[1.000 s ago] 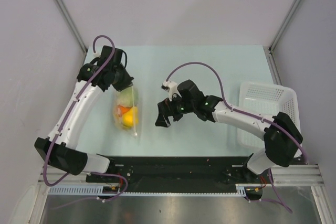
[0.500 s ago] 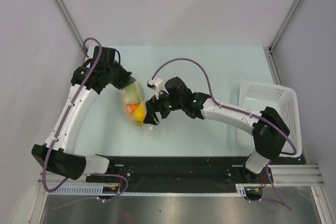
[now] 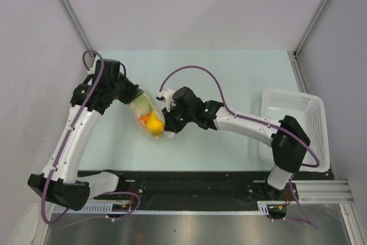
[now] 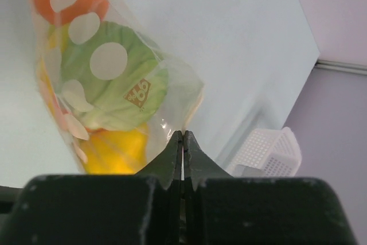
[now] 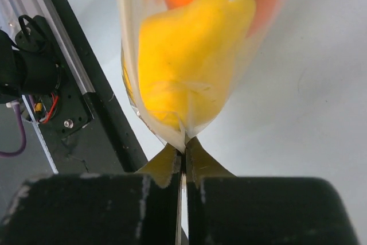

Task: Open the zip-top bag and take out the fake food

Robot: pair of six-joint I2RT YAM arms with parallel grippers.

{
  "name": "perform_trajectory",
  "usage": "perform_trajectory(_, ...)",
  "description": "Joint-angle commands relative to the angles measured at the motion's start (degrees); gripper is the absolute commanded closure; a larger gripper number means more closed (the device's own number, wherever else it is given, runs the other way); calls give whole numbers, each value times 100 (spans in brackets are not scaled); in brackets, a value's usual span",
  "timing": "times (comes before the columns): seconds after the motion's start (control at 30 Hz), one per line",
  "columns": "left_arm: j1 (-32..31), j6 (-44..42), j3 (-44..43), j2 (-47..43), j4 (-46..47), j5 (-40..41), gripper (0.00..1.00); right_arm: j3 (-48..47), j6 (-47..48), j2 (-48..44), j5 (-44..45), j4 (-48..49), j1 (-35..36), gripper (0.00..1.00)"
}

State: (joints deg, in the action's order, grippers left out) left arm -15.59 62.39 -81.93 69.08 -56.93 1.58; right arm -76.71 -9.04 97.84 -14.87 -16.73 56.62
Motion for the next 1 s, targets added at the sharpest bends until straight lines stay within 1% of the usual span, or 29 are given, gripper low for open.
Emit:
perform_trajectory(0.0,83,-725,343,-483,-64,360,98,-687,543,-72,143,-778,-11,100)
perform_trajectory(0.03,83,-937,362,-544,-64,447,93,-775,639,-64,38,-936,-28,100)
perform_trajectory(0.07,83,-1131,371,-597,-99,518,85,-897,736,-55,37,-1320,-37,100)
perform_trajectory(0.1,83,-1533,423,-763,-73,562,62,-994,885,-55,-6,-1489,-63,100)
perform_trajectory(0.13,83,-1772,476,-877,31,580,52,-1195,1121,-55,-129,-1665,-72,100)
perform_trajectory(0.17,83,-2192,537,-1009,137,571,43,-1293,1228,-55,-165,-1954,-124,100)
perform_trajectory(0.2,83,-2466,747,-1341,312,432,30,-1381,1412,-63,-235,-2087,-168,100)
perform_trajectory(0.23,83,-2712,844,-1484,523,282,26,-1582,1466,-46,-505,-2202,-212,100)
perform_trajectory(0.27,83,-3150,941,-1642,864,-102,23,-1671,1492,-2,-647,-2412,-352,100)
perform_trajectory(0.3,83,-3354,1160,-1948,1076,-419,20,-1776,1562,33,-927,-2492,-414,100)
perform_trajectory(0.33,83,-3565,1284,-2107,1278,-692,19,-1908,1589,103,-1060,-2649,-458,100)
perform_trajectory(0.37,83,-3837,1424,-2222,1594,-1286,18,-1979,1633,138,-1148,-2729,-502,100)
perform_trajectory(0.43,83,-3849,1627,-2311,1658,-1511,18,-2050,1703,191,-1211,-2879,-494,100)
perform_trajectory(0.5,92,-3507,1628,-2163,1527,-1731,20,-2024,1686,200,-1158,-2897,-459,100)
perform_trajectory(0.53,83,-3306,1619,-1927,1431,-1767,20,-1998,1721,191,-1149,-2862,-450,100)
perform_trajectory(0.57,83,-2851,1610,-1785,1343,-1767,19,-1945,1730,191,-1106,-2853,-424,100)
perform_trajectory(0.63,83,-2435,1680,-1426,1315,-1986,17,-1971,1791,200,-1018,-2853,-371,100)
perform_trajectory(0.67,83,-2068,1715,-1337,1342,-2004,14,-1980,1826,200,-1009,-2862,-362,100)
perform_trajectory(0.73,83,-1680,1707,-1065,1307,-1803,13,-1962,1844,174,-912,-2810,-353,100)
perform_trajectory(0.87,83,-1221,1523,-520,1333,-2012,11,-1953,1870,112,-851,-2704,-345,100)
perform_trajectory(0.97,92,-957,1365,-238,1395,-2083,12,-1936,1949,95,-781,-2634,-301,100)
